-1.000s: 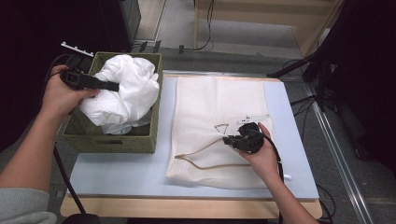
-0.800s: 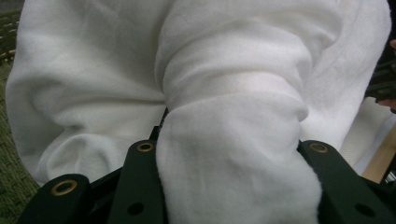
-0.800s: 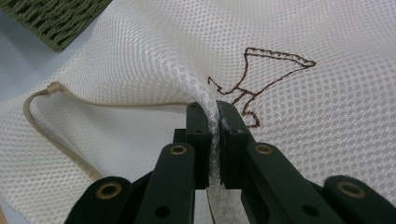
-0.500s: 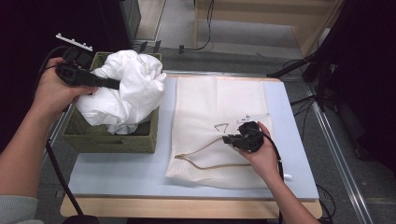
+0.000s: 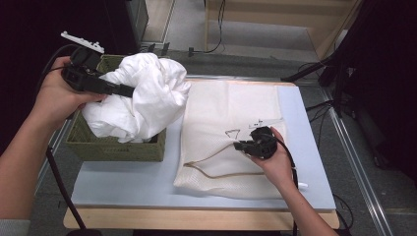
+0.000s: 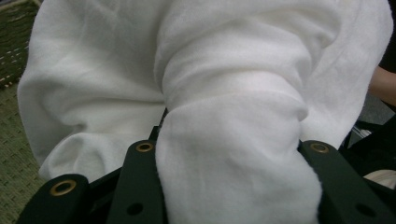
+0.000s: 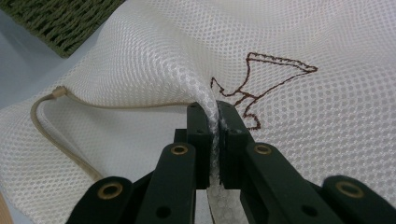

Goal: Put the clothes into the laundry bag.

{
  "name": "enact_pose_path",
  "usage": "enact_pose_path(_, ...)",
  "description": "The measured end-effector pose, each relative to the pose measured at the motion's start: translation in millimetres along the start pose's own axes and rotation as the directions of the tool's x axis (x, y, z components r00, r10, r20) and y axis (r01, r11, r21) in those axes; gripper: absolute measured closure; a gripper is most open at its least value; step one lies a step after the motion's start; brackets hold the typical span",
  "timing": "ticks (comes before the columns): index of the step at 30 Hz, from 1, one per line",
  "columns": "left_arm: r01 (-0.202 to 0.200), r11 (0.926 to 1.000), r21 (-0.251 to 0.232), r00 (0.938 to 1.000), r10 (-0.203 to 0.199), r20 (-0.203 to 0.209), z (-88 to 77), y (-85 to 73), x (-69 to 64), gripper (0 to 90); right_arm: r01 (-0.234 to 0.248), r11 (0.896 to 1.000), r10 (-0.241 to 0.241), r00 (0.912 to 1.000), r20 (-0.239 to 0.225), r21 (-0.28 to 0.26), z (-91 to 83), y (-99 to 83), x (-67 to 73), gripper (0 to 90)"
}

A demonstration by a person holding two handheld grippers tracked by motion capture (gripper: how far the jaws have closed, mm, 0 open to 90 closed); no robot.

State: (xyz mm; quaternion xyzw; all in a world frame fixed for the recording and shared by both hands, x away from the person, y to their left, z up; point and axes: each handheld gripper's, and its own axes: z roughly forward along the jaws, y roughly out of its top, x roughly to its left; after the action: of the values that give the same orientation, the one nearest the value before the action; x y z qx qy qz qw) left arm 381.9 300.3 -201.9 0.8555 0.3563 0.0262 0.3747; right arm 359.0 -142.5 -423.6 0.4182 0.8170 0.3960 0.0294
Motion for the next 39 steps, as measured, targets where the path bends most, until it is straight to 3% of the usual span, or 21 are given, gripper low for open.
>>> enact_pose_path(10, -0.035, 0.9994, -0.005, 0.9976, 0.035, 0.060, 6.7, 7.3, -19.3, 59.6, 0.002, 1.000, -0.002, 1.0000, -0.003, -0.004, -1.7, 2.6, 0.9, 87.0)
enact_pose_path(22, -0.080, 0.9968, 0.004, 0.9921, 0.079, 0.097, 25.5, 10.4, -37.8, 59.6, 0.006, 1.000, -0.006, 1.0000, -0.001, -0.014, -6.5, 5.3, 0.6, 87.0)
enact_pose_path(33, -0.124, 0.9923, 0.008, 0.9826, 0.121, 0.141, 40.3, 12.3, -59.3, 59.5, 0.013, 1.000, -0.013, 0.9999, -0.001, -0.021, -9.8, 7.2, 0.4, 87.1)
enact_pose_path(39, -0.160, 0.9871, 0.012, 0.9724, 0.155, 0.174, 47.3, 14.3, -76.2, 59.5, 0.008, 1.000, -0.008, 1.0000, 0.000, -0.023, -10.6, 7.8, 0.2, 87.1)
